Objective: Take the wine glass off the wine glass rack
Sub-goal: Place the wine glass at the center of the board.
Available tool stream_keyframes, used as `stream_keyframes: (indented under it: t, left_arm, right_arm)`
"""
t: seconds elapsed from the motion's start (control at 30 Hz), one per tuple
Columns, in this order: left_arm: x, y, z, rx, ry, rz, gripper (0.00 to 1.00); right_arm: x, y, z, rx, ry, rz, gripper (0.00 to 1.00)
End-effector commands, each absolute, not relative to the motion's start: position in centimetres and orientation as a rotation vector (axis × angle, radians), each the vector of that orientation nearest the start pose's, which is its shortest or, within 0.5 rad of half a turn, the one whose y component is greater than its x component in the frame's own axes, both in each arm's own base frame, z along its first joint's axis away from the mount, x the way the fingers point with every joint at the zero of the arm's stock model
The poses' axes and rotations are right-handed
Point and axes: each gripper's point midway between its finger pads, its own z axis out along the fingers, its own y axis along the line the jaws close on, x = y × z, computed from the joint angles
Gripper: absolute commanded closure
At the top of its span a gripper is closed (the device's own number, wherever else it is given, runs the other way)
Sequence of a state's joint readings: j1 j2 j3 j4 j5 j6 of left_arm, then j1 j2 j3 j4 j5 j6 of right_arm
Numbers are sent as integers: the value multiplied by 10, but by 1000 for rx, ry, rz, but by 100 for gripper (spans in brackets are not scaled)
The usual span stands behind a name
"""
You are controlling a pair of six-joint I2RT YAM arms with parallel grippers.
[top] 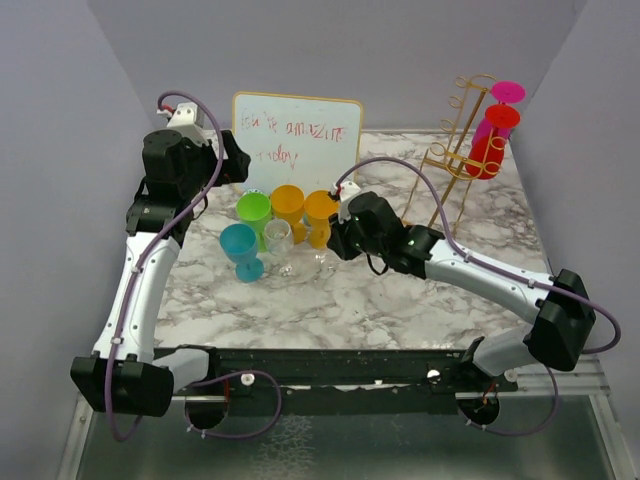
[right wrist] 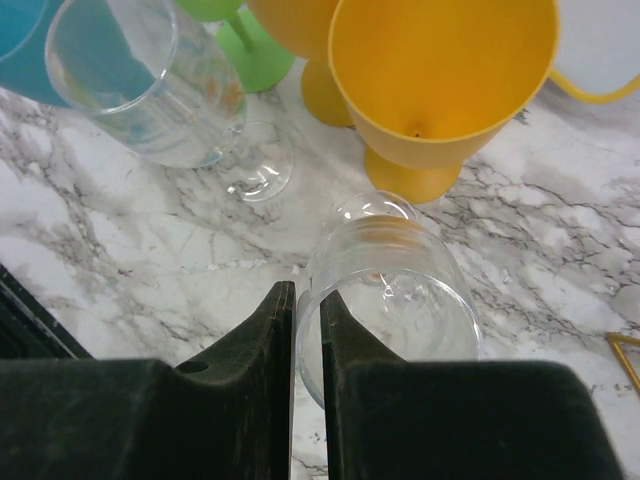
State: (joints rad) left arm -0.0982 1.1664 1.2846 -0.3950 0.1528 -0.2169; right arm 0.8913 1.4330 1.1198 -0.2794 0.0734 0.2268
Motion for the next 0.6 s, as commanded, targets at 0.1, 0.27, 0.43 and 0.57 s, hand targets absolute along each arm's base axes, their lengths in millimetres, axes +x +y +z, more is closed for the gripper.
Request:
stream_keyframes:
  t: [0.1, 0.27, 0.43, 0.57]
  left_arm:
    - [375, -99, 374, 63, 1783, -551, 1]
    - [370, -100, 384, 72, 1740, -560, 1]
    - [367, -104, 385, 117, 1739, -574, 1]
    - [363, -106, 381, 125, 1747, -585, 1]
  right_arm:
    - [286, 327, 196, -648, 2031, 483, 99]
    - [287, 334, 212, -643, 2028, 511, 100]
    - [290, 335, 223, -627, 1993, 518, 99]
    - [288, 338, 212, -644, 2017, 517, 99]
